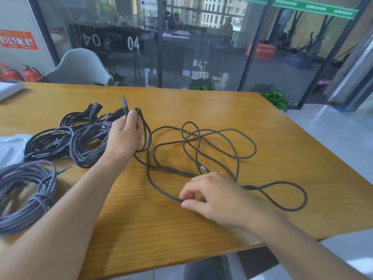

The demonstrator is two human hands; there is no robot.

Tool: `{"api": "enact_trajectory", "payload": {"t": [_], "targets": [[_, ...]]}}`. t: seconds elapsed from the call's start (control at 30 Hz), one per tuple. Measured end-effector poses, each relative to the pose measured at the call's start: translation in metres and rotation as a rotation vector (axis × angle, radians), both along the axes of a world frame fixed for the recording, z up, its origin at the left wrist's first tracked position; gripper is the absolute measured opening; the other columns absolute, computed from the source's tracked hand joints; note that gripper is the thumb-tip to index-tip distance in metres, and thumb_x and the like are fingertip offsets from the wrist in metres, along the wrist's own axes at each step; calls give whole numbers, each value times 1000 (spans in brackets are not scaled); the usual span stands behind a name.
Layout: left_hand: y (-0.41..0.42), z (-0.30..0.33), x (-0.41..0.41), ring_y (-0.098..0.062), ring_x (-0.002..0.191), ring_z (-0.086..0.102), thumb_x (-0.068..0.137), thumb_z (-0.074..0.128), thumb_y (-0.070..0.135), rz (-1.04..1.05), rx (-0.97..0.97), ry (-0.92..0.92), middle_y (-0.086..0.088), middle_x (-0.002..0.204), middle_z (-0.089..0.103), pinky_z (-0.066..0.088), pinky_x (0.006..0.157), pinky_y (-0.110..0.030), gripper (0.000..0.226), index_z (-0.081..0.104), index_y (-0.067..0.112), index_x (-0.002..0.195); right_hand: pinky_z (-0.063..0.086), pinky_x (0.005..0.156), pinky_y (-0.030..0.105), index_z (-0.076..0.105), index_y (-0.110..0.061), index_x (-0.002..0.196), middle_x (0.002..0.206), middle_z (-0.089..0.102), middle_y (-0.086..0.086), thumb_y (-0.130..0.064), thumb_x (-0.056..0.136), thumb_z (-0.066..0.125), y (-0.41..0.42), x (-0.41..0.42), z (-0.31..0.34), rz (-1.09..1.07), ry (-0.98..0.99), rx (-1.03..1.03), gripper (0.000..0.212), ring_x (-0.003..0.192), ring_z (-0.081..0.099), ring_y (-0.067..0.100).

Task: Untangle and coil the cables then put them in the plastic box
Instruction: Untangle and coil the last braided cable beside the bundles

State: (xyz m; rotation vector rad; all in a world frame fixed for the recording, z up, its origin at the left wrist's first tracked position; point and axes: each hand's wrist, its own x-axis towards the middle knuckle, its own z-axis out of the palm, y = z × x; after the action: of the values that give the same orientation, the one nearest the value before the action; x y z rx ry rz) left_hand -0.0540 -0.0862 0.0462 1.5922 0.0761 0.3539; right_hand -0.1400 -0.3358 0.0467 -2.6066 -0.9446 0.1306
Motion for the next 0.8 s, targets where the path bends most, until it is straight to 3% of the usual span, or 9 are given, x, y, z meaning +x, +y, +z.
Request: {"api": "enact_trajectory", "payload": {"t": [0.13,0.33,0.43,0.5,0.57,0.63,0.7,0.8], "targets": [[1,8,-1,-18,53,14,111,34,34,-45,-150,-12,3,58,24,13,48,-31,40,42,21,74,51,84,30,75,-33,103,98,73,-16,-50,96,67,36,16,-14,-67,-85,15,20,89,62,2],[2,17,-4,-18,54,11,111,34,32,-42,-266,-53,5,56,22,11,53,-36,40,43,20,73,51,64,33,73,-24,89,76,72,-3,-49,100,63,75,53,-25,-278,-227,18,29,72,67,20],[2,18,-5,-23,59,10,111,33,31,-28,-257,-60,4,57,22,11,53,-38,39,42,20,75,59,60,37,72,-19,92,78,75,-1,-29,103,65,83,72,-12,-293,133,282,16,62,71,16],[4,18,-4,-23,59,9,111,33,32,-26,-273,-58,4,57,21,10,52,-37,40,42,20,74,59,60,35,71,-20,93,80,76,-6,-22,103,64,77,89,7,-276,153,386,13,62,72,10],[6,18,-4,-21,56,11,112,34,33,-30,-288,-57,4,57,22,11,51,-36,41,43,21,74,57,77,30,76,-25,102,92,78,-11,-23,102,66,73,113,23,-241,-45,280,10,79,73,6],[7,18,-5,-18,53,13,112,34,33,-30,-299,-57,4,56,23,11,50,-35,42,44,21,73,50,96,29,77,-26,115,117,75,-10,-24,102,66,82,132,33,-98,-105,81,17,108,67,11],[8,19,-5,-16,51,14,112,35,33,-23,-307,-55,5,55,23,12,47,-32,43,45,20,72,43,109,35,74,-26,125,138,66,-10,-28,104,63,95,148,30,38,-20,-58,24,128,58,15],[11,22,-5,-14,48,15,112,35,35,18,-348,-49,6,54,23,12,47,-30,44,45,19,72,38,112,33,61,-29,141,152,55,-8,-30,107,58,108,159,22,86,211,-11,34,139,48,14]]}}
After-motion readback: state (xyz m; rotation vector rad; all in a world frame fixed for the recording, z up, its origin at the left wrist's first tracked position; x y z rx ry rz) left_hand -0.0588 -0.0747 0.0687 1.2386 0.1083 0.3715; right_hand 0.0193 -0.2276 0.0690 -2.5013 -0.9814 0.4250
